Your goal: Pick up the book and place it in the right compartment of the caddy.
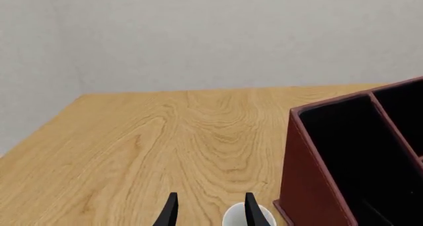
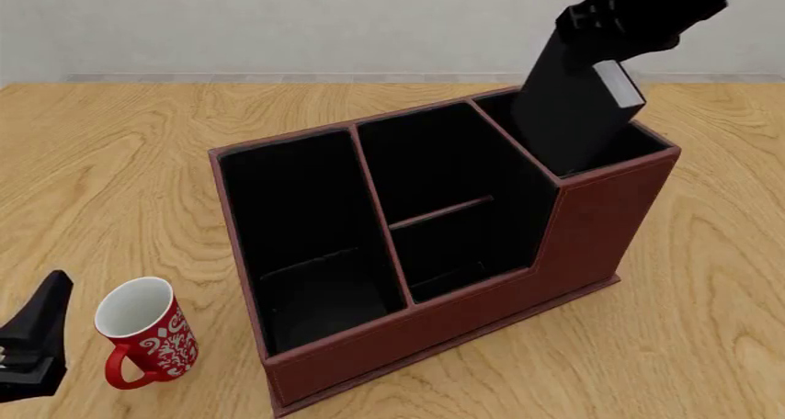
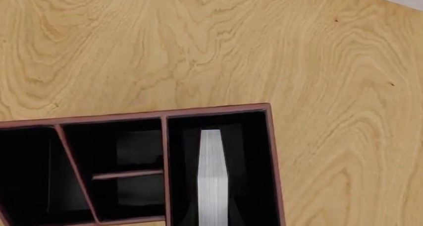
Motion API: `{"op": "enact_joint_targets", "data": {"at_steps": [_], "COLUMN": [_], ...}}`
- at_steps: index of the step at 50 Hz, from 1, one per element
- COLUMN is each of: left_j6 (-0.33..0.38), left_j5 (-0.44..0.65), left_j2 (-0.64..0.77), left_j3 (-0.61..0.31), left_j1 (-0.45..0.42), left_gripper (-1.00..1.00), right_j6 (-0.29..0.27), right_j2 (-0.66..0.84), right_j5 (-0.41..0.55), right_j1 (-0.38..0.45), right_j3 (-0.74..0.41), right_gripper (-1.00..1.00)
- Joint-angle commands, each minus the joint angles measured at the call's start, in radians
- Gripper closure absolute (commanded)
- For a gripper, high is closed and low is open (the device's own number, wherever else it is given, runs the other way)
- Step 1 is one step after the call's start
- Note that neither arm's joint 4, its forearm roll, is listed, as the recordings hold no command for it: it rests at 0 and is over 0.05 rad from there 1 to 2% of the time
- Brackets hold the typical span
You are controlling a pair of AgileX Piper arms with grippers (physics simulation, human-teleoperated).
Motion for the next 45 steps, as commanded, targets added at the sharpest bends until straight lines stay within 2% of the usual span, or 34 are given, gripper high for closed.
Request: {"op": "enact_joint_targets", "data": {"at_steps": [1, 13, 29, 45], "left_j6": [0.003, 0.011, 0.017, 0.016], "left_j5": [0.003, 0.005, 0.006, 0.005], "left_j2": [0.000, 0.000, 0.000, 0.000], "left_j3": [0.000, 0.000, -0.002, -0.007], "left_j1": [0.001, 0.006, 0.004, 0.001], "left_gripper": [-1.00, -1.00, -1.00, -1.00], "right_j6": [0.028, 0.010, 0.021, 0.004], "right_j2": [-0.016, -0.003, -0.002, 0.004], "right_j5": [-0.056, -0.103, -0.162, -0.176], "right_j1": [0.002, -0.019, -0.016, -0.029], "right_j3": [0.070, 0.113, 0.168, 0.185], "right_gripper": [1.00, 1.00, 1.00, 1.00]}}
